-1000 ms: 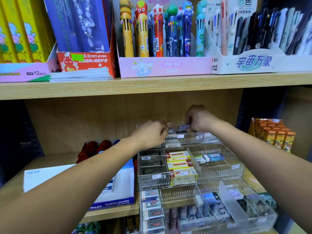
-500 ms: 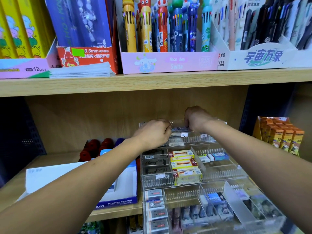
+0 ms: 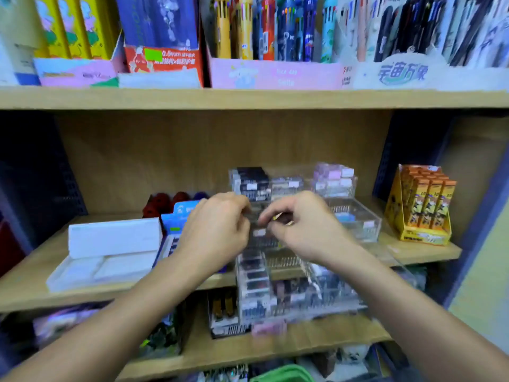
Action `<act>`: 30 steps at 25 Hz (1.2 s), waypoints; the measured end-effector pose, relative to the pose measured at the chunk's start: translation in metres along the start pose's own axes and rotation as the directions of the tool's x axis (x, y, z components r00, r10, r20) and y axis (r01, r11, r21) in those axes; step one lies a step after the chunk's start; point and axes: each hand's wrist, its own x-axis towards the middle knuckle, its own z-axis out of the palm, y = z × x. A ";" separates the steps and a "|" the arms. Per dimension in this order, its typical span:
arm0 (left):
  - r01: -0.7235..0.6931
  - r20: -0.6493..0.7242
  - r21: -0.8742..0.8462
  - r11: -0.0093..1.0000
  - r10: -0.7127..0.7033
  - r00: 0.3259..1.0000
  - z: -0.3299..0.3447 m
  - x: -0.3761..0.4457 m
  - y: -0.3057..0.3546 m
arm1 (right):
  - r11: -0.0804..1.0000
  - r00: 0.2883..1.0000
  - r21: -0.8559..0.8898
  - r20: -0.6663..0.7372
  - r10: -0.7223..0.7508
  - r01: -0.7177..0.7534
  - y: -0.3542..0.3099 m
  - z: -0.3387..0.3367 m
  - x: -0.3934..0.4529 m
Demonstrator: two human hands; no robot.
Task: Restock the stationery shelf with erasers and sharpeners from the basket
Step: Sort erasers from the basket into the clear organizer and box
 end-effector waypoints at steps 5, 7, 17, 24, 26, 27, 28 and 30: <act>0.195 0.187 0.091 0.977 -0.209 0.960 -0.003 -0.108 -0.019 | 0.998 0.989 -0.003 0.133 -0.069 0.070 -0.027 0.088 -0.073; 0.210 0.323 0.170 0.963 -0.256 0.911 0.008 -0.144 -0.026 | 0.989 0.972 -0.068 0.206 -0.117 0.134 -0.026 0.121 -0.097; 0.310 0.794 0.188 0.932 -0.330 0.511 0.193 -0.239 -0.051 | 0.932 0.700 -0.317 0.625 0.345 -0.176 0.107 0.289 -0.147; 0.419 0.967 0.180 0.890 -0.238 0.091 0.304 -0.340 -0.054 | 0.847 0.286 -0.530 0.804 0.521 -0.052 0.202 0.359 -0.227; 0.434 0.979 0.186 0.881 -0.204 -0.006 0.320 -0.363 -0.050 | 0.819 0.147 -0.573 0.813 0.564 0.028 0.228 0.371 -0.262; 0.435 0.978 0.198 0.879 -0.204 -0.032 0.324 -0.373 -0.049 | 0.799 0.144 -0.599 0.796 0.587 0.049 0.238 0.372 -0.276; 0.438 0.975 0.218 0.872 -0.216 -0.055 0.332 -0.384 -0.047 | 0.777 0.176 -0.628 0.770 0.613 0.041 0.248 0.373 -0.288; 0.461 0.968 0.246 0.853 -0.242 -0.068 0.345 -0.402 -0.041 | 0.739 0.237 -0.674 0.718 0.655 -0.001 0.257 0.373 -0.301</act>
